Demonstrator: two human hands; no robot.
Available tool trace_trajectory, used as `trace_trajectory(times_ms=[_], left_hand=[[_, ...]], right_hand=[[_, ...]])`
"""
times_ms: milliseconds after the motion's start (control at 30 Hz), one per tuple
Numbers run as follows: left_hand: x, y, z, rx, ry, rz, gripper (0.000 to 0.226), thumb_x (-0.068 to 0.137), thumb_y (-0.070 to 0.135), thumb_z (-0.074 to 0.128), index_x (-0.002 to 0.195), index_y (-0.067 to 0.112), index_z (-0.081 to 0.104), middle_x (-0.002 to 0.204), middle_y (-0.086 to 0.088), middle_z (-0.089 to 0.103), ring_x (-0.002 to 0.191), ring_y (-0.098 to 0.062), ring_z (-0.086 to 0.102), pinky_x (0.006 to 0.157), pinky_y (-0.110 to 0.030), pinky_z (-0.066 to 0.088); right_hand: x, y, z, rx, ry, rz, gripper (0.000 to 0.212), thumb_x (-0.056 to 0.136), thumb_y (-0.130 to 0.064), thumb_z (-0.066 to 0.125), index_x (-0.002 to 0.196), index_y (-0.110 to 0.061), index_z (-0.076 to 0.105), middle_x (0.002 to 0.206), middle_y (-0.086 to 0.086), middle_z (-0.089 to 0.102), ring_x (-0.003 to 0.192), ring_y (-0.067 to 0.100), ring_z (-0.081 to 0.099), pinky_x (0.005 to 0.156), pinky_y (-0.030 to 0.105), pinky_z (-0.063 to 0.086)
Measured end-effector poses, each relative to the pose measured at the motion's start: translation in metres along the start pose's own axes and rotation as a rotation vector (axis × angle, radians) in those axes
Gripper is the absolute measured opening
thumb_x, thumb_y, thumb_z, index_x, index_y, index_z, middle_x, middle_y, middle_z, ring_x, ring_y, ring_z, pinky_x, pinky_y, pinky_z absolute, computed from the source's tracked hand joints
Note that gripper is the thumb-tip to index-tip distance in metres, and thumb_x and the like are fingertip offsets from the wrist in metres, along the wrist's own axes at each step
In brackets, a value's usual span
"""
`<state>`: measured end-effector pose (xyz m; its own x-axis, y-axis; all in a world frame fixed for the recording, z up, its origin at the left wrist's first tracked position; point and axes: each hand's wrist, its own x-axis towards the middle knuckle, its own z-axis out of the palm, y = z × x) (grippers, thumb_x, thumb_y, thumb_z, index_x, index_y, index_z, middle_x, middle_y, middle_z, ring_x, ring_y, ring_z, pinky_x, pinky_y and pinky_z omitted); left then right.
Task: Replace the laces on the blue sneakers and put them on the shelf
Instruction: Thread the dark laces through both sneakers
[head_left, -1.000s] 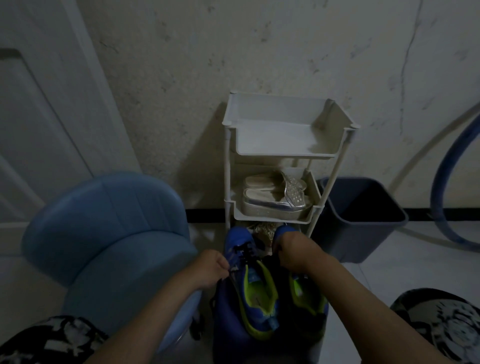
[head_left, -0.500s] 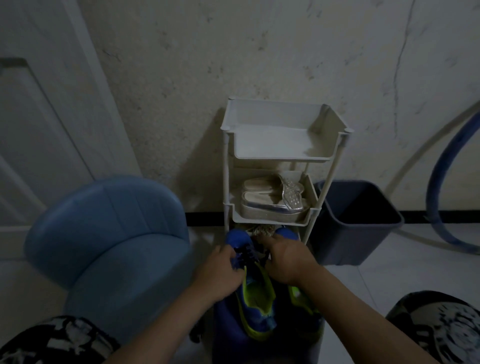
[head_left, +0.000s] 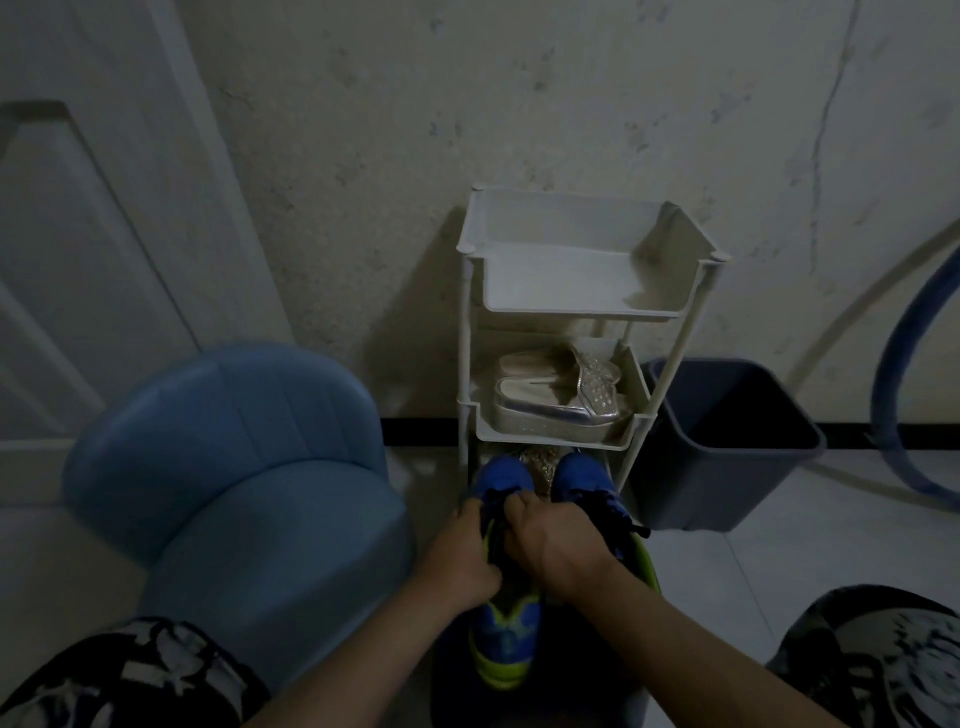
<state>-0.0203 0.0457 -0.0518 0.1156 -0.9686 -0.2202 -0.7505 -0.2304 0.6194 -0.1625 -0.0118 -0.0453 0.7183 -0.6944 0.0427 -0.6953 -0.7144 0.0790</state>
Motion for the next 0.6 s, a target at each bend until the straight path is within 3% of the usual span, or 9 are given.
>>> trace_trajectory(times_ms=[100,267,333,400,467,600], left_hand=[[0.003,0.0,0.0,0.086,0.037,0.075,0.055,0.077,0.022,0.067,0.124,0.024,0.038,0.107,-0.004,0.064,0.095,-0.024,0.065,0.074,-0.037,0.056],[0.007,0.011,0.004,0.486,0.055,0.148,0.043,0.093,0.014,0.048,0.135,0.008,0.039,0.113,-0.015,0.065,0.099,-0.031,0.065,0.074,-0.038,0.05],[0.008,0.014,0.004,0.586,0.037,0.147,0.037,0.098,0.013,0.042,0.134,0.006,0.04,0.117,-0.015,0.065,0.103,-0.031,0.064,0.078,-0.039,0.049],[0.008,0.015,0.005,0.633,0.041,0.158,0.035,0.1,0.011,0.036,0.135,0.005,0.038,0.119,-0.015,0.063,0.105,-0.03,0.064,0.08,-0.038,0.049],[0.007,0.013,0.007,0.61,0.039,0.17,0.036,0.102,0.011,0.035,0.137,0.004,0.036,0.119,-0.015,0.063,0.104,-0.03,0.064,0.08,-0.036,0.05],[0.008,0.005,0.008,0.268,0.011,0.115,0.034,0.098,0.015,0.046,0.131,0.01,0.044,0.117,-0.015,0.064,0.101,-0.03,0.063,0.078,-0.039,0.05]], right_hand=[[0.0,0.002,0.006,-0.004,0.054,-0.006,0.054,0.054,-0.022,0.089,0.082,-0.015,0.044,0.062,0.003,0.058,0.035,0.018,0.049,0.029,0.024,0.03],[-0.008,0.005,0.008,0.033,0.062,0.08,0.057,0.048,-0.017,0.092,0.088,-0.01,0.053,0.051,0.006,0.054,0.029,0.019,0.046,0.03,0.023,0.02],[-0.009,0.005,0.011,0.061,0.042,0.09,0.057,0.062,-0.02,0.087,0.099,-0.01,0.044,0.057,0.007,0.059,0.035,0.02,0.053,0.029,0.026,0.033],[-0.008,0.003,0.011,0.061,0.053,0.085,0.042,0.088,-0.023,0.066,0.115,-0.01,0.037,0.083,0.009,0.067,0.059,0.026,0.065,0.047,0.036,0.052],[-0.008,0.0,0.006,0.15,0.02,0.13,0.031,0.099,-0.028,0.045,0.123,-0.011,0.036,0.103,0.01,0.064,0.078,0.029,0.067,0.062,0.04,0.054],[-0.009,-0.007,0.002,0.141,0.056,0.172,0.032,0.094,-0.03,0.053,0.123,-0.017,0.046,0.115,0.009,0.057,0.08,0.026,0.065,0.057,0.036,0.05]])
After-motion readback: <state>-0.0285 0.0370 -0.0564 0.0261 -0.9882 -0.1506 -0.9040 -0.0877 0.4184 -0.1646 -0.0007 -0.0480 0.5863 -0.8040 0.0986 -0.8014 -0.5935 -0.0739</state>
